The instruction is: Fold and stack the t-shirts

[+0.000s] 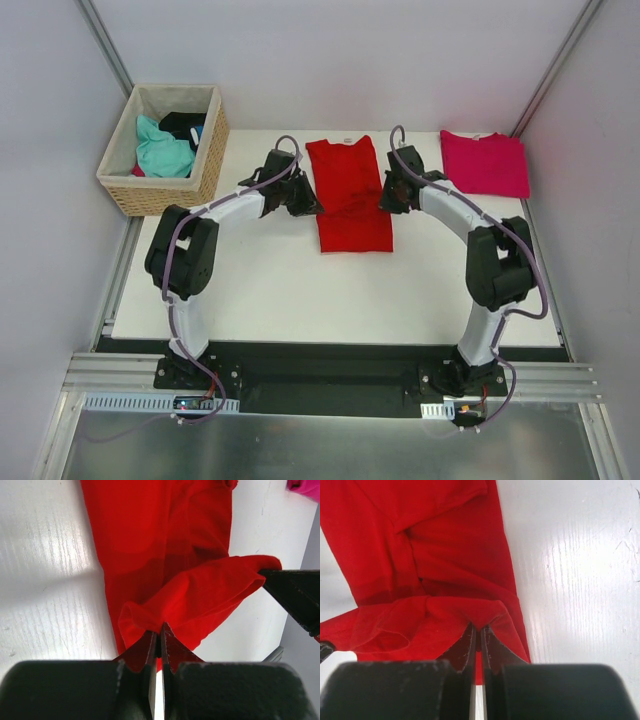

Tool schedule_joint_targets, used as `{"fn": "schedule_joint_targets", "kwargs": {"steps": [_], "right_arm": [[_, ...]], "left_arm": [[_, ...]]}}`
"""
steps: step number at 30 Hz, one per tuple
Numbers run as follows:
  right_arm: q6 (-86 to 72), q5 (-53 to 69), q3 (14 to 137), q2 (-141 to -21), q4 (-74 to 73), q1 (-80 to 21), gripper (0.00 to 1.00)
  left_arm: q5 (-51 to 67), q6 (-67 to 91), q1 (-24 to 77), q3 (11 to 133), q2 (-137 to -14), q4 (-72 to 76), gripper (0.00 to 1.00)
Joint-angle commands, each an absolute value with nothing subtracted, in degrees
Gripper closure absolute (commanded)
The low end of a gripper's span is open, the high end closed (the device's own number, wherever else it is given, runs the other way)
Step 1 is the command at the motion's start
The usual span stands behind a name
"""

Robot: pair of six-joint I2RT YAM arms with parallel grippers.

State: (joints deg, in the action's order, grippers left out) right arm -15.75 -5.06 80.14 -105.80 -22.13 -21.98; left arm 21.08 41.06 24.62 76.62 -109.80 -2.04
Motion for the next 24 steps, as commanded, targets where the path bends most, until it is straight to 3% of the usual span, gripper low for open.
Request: {"fn": "schedule_joint_targets", "kwargs": {"steps": [1,11,14,15,16,17,18,21,24], "right_arm": [[-15.3,-3.9,84.4,-109.0,-21.4,-21.1,0.99],[-15.1,-2.5,90.6,-117.4,-20.3,-20.0,0.99],[-14.8,-2.3,91.9,-118.7,-20.0,-19.5,0.84],[-14.8,-2.3,92.2,-118.9,-20.0,-19.4,0.69],[-14.4,-2.4,92.5,-119.0,-19.5,-19.3,0.57],[-14.2,-2.5,92.9,-118.8,-19.4,-19.3,0.45],[-13.9,-3.1,93.1,-118.5,-19.4,-19.4,0.24],[-12.9,-4.5,93.3,-115.9,-18.9,-19.3,0.01],[-12.0,-5.4,93.2,-111.4,-19.1,-19.3,0.03]], "left_arm": [[23.0,39.9,23.7,79.8,-112.1,-2.4,1.0],[22.3,39.7,22.7,83.2,-116.3,-2.4,1.0],[22.6,39.8,22.1,85.0,-117.3,-2.5,1.0],[22.4,40.0,22.0,85.2,-117.8,-2.5,0.9],[22.2,40.1,21.7,85.4,-117.9,-2.6,0.54],[21.8,40.2,21.6,85.8,-118.0,-2.8,0.32],[21.5,40.0,21.6,86.1,-118.1,-2.9,0.01],[20.7,38.9,21.6,87.6,-117.3,-3.6,0.01],[19.3,38.1,21.6,88.9,-113.7,-4.0,0.01]]}}
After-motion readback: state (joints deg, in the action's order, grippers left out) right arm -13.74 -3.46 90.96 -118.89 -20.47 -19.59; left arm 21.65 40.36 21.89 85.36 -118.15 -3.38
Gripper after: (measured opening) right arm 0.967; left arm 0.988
